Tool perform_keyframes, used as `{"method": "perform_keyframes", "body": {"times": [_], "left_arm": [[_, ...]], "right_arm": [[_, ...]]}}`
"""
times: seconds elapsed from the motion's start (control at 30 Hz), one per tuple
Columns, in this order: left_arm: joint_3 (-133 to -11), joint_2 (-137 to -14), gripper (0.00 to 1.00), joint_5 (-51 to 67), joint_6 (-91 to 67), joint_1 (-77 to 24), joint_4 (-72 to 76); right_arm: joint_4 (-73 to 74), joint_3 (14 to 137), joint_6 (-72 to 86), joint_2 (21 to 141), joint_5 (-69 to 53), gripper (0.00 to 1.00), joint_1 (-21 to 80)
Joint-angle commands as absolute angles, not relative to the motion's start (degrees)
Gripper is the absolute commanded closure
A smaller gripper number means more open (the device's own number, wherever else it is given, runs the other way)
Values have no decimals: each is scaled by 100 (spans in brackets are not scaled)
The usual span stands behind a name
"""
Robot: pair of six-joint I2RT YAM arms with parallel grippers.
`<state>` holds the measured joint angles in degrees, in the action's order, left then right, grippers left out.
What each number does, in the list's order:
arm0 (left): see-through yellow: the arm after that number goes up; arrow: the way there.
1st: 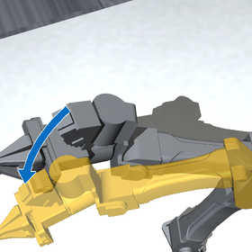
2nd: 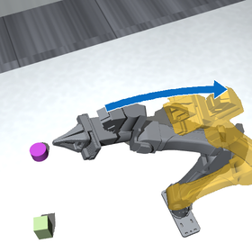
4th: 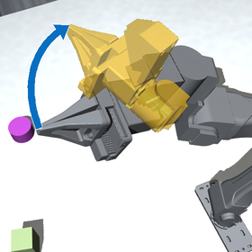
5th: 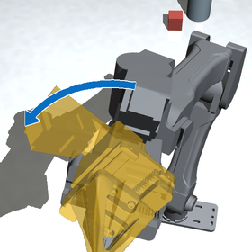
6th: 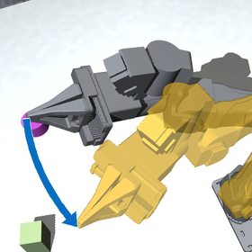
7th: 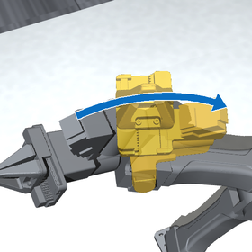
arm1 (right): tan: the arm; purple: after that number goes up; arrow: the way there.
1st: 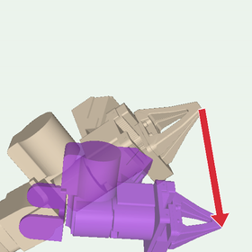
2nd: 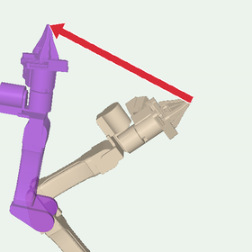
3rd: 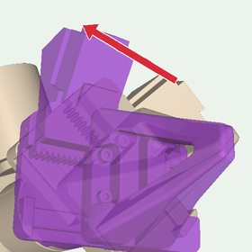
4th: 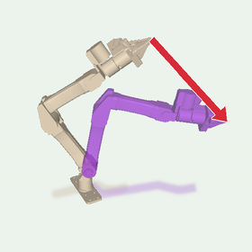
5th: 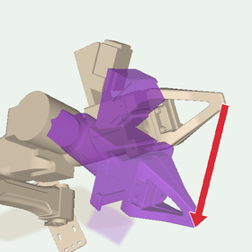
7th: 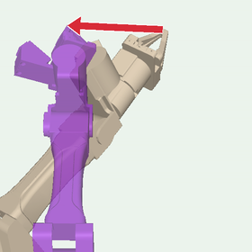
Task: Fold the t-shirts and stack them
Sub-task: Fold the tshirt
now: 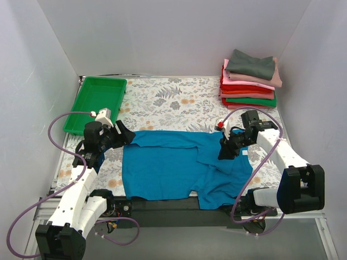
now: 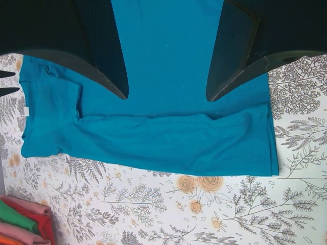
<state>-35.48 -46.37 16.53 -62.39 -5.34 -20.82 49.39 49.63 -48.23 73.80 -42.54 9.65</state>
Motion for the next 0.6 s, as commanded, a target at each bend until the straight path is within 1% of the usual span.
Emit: {"method": "perform_keyframes", "body": {"times": [0.0, 0.57], "left_arm": [[-3507, -4553, 39, 1679, -6187, -519, -1986], [-3507, -4553, 39, 1705, -6187, -527, -1986]], "right_arm": [[4896, 4869, -4913, 7242, -4526, 59, 905], [4808, 4825, -4852, 7154, -4518, 58, 817]]}}
